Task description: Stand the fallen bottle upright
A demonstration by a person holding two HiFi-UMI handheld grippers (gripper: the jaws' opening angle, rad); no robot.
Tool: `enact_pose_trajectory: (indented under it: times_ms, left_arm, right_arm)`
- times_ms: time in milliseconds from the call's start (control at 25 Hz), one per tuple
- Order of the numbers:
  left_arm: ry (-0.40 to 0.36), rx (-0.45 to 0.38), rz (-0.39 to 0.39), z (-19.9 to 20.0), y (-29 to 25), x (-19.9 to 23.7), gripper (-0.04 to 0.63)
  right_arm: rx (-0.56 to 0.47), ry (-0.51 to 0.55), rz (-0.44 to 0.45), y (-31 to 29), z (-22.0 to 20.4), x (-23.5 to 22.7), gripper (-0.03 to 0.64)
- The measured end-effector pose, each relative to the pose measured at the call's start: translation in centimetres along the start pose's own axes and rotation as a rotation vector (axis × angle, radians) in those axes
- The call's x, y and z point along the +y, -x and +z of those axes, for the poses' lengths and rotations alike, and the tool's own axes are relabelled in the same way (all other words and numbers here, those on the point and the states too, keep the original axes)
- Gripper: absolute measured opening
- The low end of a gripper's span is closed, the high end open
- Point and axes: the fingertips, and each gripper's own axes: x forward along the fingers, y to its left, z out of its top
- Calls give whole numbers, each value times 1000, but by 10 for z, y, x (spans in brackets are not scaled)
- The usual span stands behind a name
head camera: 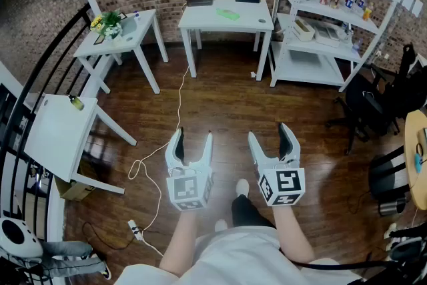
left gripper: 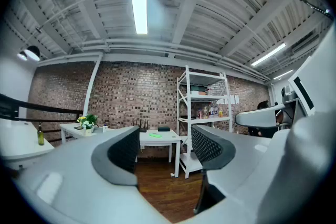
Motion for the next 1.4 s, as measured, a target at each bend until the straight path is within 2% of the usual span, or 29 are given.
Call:
enact_pose_trajectory:
  times_ms: [80, 200, 320, 440, 560, 760, 1040, 1200, 1400]
  left_arm:
    - [7, 19, 4, -10, -29, 4, 314]
    - [-5, 47, -15, -14, -82, 0, 314]
    - [-67, 25, -36, 6, -142, -11, 314]
    - [-99, -10, -2, 20, -189, -7, 302]
    - [-115, -9, 14, 15, -220, -5, 298]
    - [-113, 59, -12, -16, -268, -12, 296]
    - [-112, 90, -45, -34, -354, 0, 284]
    - [-89, 102, -74, -49, -430, 9, 281]
    - [-47, 59, -75, -36, -539, 48, 276]
  right_arm:
    - [23, 1, 74, -27, -3, -2, 321]
    - [66, 49, 241, -70, -3, 1, 320]
    - [34, 124, 309, -118, 16, -19, 320]
    - [-12, 115, 309, -161, 32, -52, 321]
    - [-14, 71, 313, -188, 24, -74, 319]
    - [62, 13, 293, -230, -16, -108, 320]
    - [95, -4, 261, -307, -29, -141, 319]
    - [132, 18, 247, -375, -36, -167, 319]
    - [122, 65, 299, -486, -5, -181, 319]
